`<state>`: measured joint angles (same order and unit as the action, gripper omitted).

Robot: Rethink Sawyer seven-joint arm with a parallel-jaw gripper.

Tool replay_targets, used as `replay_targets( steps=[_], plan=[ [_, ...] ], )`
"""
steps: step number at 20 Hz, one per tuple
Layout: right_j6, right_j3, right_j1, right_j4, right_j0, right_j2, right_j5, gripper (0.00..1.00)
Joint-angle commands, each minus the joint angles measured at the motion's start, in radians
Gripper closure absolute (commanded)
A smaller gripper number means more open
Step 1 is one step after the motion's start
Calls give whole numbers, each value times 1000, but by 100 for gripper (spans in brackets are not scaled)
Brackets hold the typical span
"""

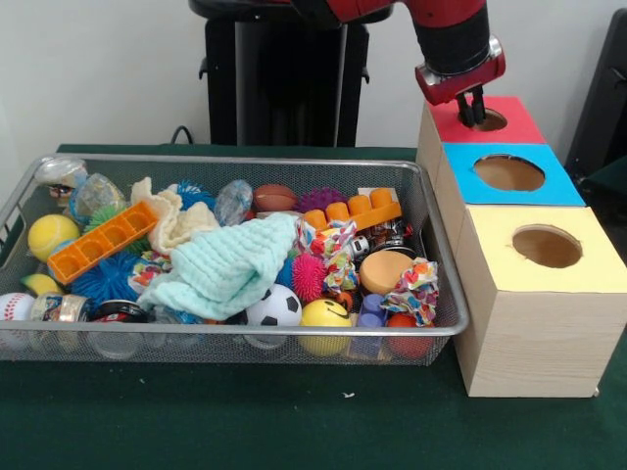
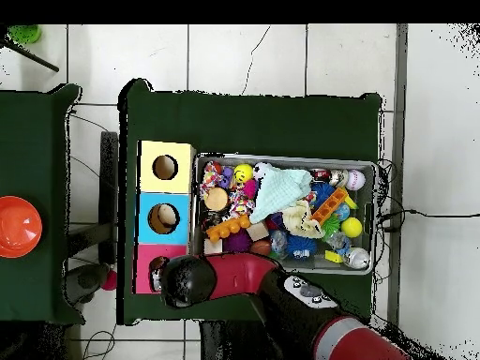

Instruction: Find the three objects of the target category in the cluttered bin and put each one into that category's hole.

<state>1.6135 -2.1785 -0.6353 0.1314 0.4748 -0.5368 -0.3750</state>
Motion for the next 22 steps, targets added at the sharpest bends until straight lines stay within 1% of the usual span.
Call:
replay_targets(
  steps=[1,6,9,13,16,17,20,22],
  plan=[
    [46,60,-67,-2,34,0,-133,100],
    [32,26,-155,-57,85,-68,-222,100],
    [22,15,-188,-81,115,-105,-259,100],
    [22,30,-202,-75,131,-114,-249,100],
    [24,63,-190,-31,126,-93,-198,100],
    [31,84,-183,-2,114,-65,-172,100],
    [17,179,-144,129,63,30,-114,100],
    [42,221,-111,187,41,81,-51,100]
  ],
)
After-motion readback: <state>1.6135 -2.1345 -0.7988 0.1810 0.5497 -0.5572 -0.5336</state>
